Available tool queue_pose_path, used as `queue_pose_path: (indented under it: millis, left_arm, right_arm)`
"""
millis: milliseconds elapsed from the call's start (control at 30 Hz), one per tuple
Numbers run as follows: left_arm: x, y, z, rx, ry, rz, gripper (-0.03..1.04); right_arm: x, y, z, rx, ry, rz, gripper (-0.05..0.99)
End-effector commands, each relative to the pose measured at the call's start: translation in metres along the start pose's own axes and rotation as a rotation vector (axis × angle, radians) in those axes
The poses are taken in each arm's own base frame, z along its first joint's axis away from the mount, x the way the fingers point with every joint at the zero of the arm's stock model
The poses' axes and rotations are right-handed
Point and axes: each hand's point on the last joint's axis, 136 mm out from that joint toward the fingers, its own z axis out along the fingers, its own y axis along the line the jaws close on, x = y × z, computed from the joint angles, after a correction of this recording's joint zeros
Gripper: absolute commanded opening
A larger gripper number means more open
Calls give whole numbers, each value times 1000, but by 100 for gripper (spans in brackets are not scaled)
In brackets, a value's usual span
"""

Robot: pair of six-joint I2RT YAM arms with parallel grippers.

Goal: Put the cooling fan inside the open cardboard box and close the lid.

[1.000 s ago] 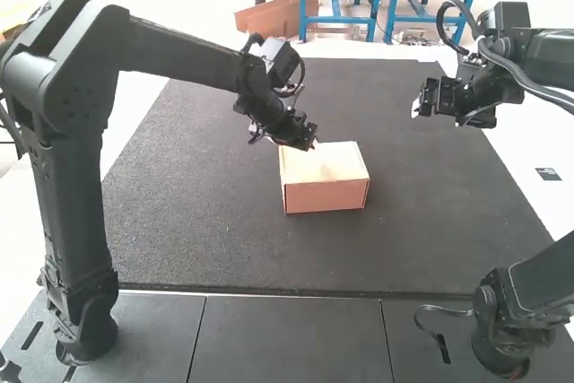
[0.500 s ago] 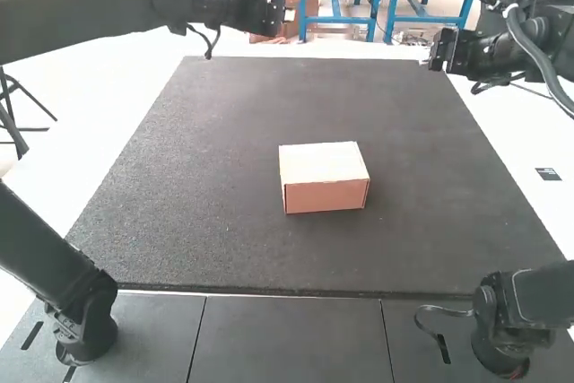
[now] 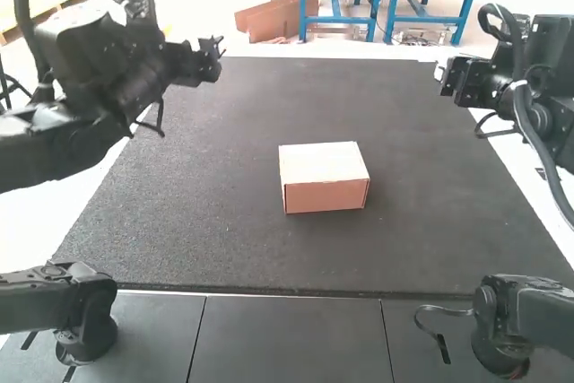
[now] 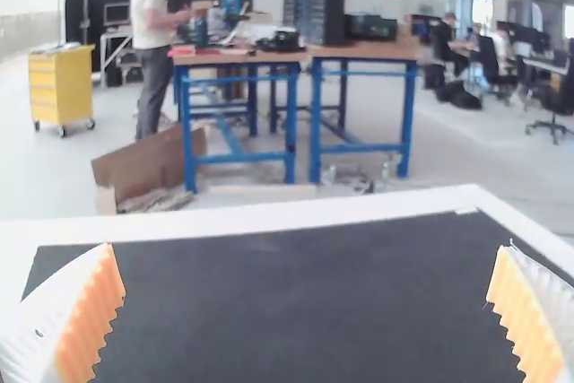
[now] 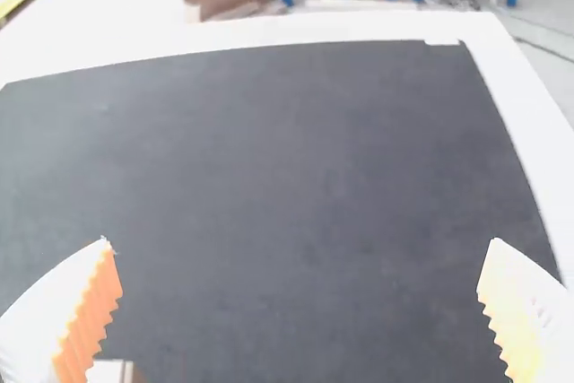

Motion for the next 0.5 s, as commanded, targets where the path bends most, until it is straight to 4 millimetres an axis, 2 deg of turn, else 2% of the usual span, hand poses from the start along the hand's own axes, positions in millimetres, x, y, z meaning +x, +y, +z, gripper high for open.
queue_pose_path:
  millis: [0,233,467]
  left_arm:
    - [4,12,-25,-32,-41,-32,96]
    - [38,23,-63,-44,-47,-34,96]
    - [65,31,-82,-64,-51,-35,96]
  right_arm:
    - [1,-3,-8,26,-50,13,92]
    - [15,-6,-26,36,-152,12,92]
    - [46,-2,-40,7,-187,4,92]
